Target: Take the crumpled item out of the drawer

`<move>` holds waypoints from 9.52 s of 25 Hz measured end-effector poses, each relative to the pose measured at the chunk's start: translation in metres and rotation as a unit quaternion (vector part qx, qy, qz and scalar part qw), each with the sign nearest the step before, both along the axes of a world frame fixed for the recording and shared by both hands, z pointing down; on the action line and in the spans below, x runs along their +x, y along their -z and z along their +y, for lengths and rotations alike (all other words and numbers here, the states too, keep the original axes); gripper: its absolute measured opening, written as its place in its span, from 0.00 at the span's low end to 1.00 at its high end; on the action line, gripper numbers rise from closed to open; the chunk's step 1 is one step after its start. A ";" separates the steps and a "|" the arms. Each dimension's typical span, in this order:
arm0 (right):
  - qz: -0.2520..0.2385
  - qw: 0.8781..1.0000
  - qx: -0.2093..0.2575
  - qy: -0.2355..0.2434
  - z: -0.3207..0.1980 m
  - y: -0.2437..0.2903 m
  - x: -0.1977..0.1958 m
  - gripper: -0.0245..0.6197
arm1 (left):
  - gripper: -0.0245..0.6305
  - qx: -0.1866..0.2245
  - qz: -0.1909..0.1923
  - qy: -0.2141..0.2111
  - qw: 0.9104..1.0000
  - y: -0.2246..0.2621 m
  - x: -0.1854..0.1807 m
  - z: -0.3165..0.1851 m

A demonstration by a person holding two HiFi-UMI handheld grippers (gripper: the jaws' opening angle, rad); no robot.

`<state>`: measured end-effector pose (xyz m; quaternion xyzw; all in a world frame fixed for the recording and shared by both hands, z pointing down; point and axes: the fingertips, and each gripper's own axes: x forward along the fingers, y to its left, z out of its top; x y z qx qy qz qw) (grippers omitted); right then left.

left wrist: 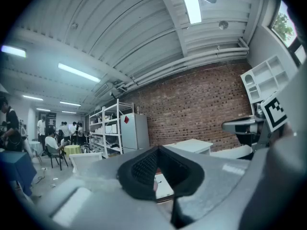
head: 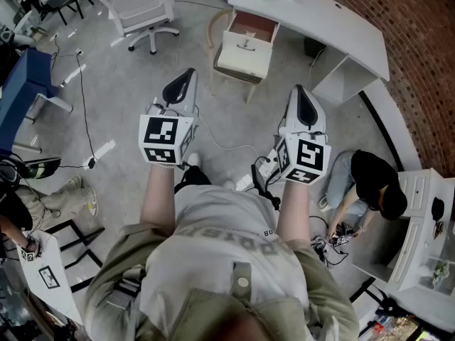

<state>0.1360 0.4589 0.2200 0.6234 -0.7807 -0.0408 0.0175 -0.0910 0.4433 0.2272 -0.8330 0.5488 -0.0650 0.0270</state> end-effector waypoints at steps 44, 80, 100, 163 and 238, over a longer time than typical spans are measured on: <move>-0.083 0.996 -0.038 0.008 -0.240 -0.025 -0.005 0.42 | 0.47 -0.030 0.021 -0.023 0.999 -0.024 -0.027 -0.259; -0.081 0.989 -0.122 0.027 -0.527 -0.089 0.043 0.42 | 0.47 -0.102 0.027 -0.002 0.994 -0.078 0.014 -0.521; -0.015 0.958 -0.265 0.111 -0.648 -0.237 0.007 0.45 | 0.47 -0.199 0.009 0.026 0.980 -0.165 0.002 -0.590; 0.251 0.780 -0.524 0.234 -0.721 -0.567 -0.058 0.13 | 0.49 -0.305 0.018 0.018 0.952 -0.293 -0.027 -0.599; -0.034 0.994 0.073 -0.072 -0.535 0.062 0.085 0.11 | 0.05 0.030 0.001 -0.022 0.999 0.028 0.031 -0.605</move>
